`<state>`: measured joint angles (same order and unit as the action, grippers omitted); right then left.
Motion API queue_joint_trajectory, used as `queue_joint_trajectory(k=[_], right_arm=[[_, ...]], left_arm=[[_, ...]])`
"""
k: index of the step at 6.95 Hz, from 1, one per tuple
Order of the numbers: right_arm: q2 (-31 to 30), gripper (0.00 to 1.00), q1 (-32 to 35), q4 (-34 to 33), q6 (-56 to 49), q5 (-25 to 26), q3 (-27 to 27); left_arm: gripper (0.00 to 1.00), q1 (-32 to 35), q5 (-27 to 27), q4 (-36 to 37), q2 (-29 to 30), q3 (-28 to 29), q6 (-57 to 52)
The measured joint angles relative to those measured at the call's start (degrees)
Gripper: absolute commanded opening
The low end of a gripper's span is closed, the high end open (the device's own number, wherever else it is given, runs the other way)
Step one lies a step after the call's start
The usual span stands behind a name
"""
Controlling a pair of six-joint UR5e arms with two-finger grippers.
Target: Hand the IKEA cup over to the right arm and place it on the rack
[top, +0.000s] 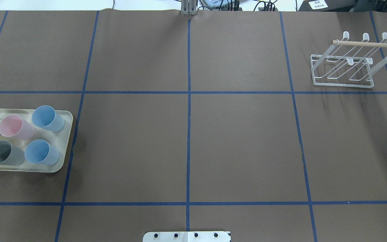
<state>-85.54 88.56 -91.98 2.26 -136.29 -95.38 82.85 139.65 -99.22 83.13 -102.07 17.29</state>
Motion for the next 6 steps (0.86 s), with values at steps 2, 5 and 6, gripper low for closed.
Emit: queue_joint_trajectory(k=[2, 5, 6], right_arm=[[0.5, 1.0, -1.2, 0.0, 0.8, -0.5, -2.0], [1.3, 1.0, -1.6, -0.1, 4.4, -1.7, -3.2], [1.4, 1.0, -1.6, -0.1, 4.7, -2.2, -3.3]], left_arm=[[1.0, -5.4, -2.6, -15.5, -10.6, -2.2, 10.6], [1.0, -8.7, -3.0, -20.5, -10.9, 0.9, 14.4], [1.0, -9.8, -3.1, -20.6, -9.1, 3.1, 14.6]])
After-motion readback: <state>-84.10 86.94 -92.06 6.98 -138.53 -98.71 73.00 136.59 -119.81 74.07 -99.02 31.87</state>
